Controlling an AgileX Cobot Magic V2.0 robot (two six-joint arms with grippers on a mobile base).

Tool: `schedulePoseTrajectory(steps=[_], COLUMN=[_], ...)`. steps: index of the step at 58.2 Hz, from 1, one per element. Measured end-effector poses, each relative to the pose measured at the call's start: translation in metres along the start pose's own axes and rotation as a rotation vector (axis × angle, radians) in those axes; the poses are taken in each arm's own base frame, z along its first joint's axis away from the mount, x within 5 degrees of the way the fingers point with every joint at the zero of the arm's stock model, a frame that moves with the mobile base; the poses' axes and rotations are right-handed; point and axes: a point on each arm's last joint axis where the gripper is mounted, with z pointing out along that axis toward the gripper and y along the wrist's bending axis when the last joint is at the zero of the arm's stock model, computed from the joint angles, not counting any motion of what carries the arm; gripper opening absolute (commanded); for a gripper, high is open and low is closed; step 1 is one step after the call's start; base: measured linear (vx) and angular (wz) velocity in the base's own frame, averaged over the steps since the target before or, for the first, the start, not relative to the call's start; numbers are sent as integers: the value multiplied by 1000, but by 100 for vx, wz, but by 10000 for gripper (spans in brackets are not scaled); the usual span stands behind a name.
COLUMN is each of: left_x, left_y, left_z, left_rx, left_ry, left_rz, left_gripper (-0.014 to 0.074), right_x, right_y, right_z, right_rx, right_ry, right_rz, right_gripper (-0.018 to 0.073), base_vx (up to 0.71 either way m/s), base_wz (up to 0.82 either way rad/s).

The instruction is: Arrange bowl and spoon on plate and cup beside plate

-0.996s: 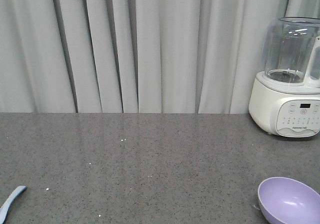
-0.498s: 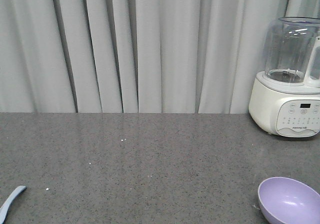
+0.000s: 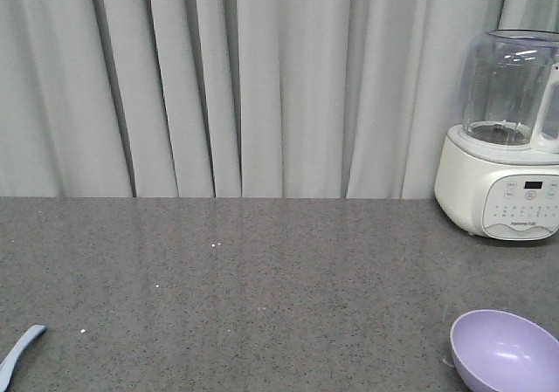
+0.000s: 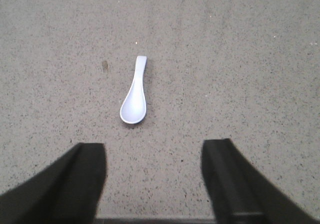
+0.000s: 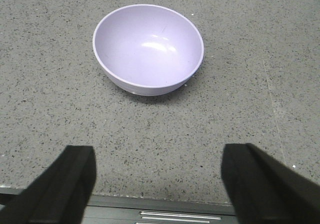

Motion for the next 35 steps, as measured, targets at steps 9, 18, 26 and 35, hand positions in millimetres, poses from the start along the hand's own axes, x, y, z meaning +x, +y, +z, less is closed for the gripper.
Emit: schedulePoseTrajectory(steps=[9,18,26,35], left_x=[0,-4,-8,-20], left_y=[0,-1,-1,-1], left_z=[0,0,0,-2], left_rx=[5,9,12,15], left_ry=[3,-40,-91,-220], left_rz=[-5,-8,-11,-12], left_gripper=[601,571,547,524], right_x=[0,0,0,0], right_y=[0,0,0,0], right_z=[0,0,0,0], right_rx=[0,0,0,0], right_ry=[0,1,3,4], right_rz=[0,0,0,0], right_gripper=[618,564,513,463], base_vx=[0,0,0,0], base_wz=[0,0,0,0])
